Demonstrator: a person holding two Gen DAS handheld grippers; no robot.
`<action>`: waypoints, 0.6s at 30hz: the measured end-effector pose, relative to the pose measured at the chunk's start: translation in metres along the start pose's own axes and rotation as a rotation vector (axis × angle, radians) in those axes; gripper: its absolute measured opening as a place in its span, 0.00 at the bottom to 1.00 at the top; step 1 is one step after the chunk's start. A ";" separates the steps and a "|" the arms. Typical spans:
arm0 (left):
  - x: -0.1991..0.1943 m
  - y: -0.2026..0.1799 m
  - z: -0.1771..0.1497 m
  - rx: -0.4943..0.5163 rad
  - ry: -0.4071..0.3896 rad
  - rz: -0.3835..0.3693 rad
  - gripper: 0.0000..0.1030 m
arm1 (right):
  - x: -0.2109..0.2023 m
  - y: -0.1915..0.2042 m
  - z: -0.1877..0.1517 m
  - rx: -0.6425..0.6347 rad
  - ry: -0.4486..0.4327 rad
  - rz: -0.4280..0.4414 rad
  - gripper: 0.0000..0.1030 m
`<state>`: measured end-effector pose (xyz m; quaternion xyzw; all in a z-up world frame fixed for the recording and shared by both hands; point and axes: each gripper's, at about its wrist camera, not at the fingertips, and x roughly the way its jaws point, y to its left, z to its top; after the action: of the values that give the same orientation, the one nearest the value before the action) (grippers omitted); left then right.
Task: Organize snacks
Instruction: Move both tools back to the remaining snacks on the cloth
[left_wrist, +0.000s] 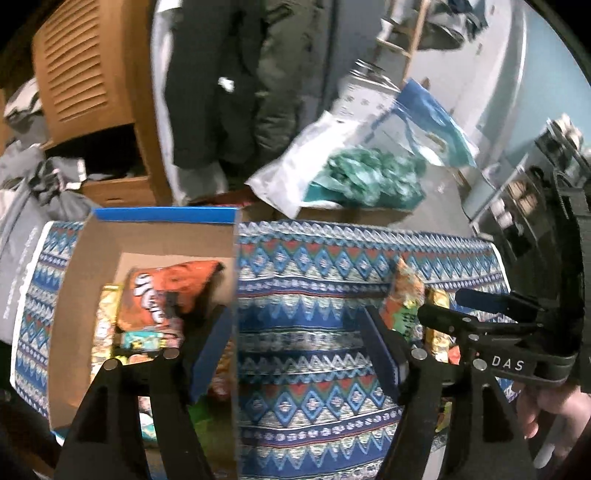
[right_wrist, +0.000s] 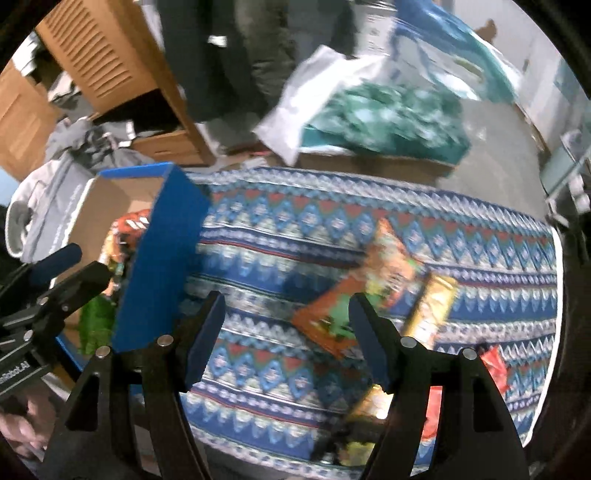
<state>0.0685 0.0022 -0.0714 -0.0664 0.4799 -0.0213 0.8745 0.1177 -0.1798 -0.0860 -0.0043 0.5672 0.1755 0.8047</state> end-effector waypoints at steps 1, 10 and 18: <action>0.002 -0.006 0.000 0.011 0.005 -0.002 0.71 | 0.001 -0.007 -0.002 0.011 0.004 -0.007 0.68; 0.030 -0.054 -0.006 0.102 0.067 -0.041 0.75 | 0.012 -0.070 -0.022 0.123 0.050 -0.066 0.68; 0.062 -0.078 -0.009 0.132 0.118 -0.071 0.75 | 0.038 -0.102 -0.035 0.189 0.122 -0.090 0.68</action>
<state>0.0959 -0.0821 -0.1173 -0.0243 0.5255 -0.0877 0.8459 0.1262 -0.2719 -0.1532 0.0355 0.6281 0.0846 0.7727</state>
